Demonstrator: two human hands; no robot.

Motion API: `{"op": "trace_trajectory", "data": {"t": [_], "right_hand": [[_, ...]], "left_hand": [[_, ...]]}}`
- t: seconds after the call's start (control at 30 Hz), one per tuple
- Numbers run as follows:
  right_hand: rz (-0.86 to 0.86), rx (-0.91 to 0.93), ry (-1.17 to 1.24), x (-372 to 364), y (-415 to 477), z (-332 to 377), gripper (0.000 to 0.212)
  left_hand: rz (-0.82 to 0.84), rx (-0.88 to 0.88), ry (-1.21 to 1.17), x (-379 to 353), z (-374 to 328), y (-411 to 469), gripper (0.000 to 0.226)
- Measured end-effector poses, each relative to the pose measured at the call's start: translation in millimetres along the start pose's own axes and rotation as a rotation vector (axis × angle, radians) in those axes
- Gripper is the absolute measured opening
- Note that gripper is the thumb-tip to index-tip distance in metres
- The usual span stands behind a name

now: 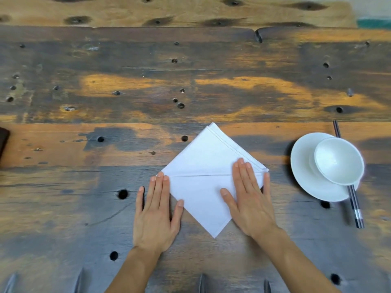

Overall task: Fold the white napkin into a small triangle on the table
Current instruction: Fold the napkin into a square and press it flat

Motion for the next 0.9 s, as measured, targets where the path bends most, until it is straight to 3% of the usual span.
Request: {"op": "trace_trajectory", "data": {"t": [0.33,0.47,0.57,0.73,0.9], "right_hand": [[0.014,0.026,0.003,14,-1,-22,0.081],[0.02,0.063,-0.024,15,-1,-24,0.084],[-0.037,0.23,0.051,16,-3,-17,0.078],[-0.033,0.628,0.276,12,-24,0,0.042],[0.054,0.71,0.302,8,-37,15,0.043]], "left_hand": [[-0.055,-0.019,-0.045,2,1,-1,0.073],[-0.156,-0.078,-0.094,7,-1,-3,0.064],[-0.302,-0.228,-0.181,4,-2,-13,0.056],[-0.421,-0.532,-0.242,-2,-11,-16,0.035],[-0.488,-0.744,-0.184,19,-28,-7,0.015]]}}
Point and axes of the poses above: each hand's wrist, its own y-axis towards the middle knuckle, its own x-axis out of the back of the hand, z = x × y, the point moved 5 cm from there along y, towards the middle knuckle, and after that the axes turned 14 degrees about y, right-handed, at the moved point
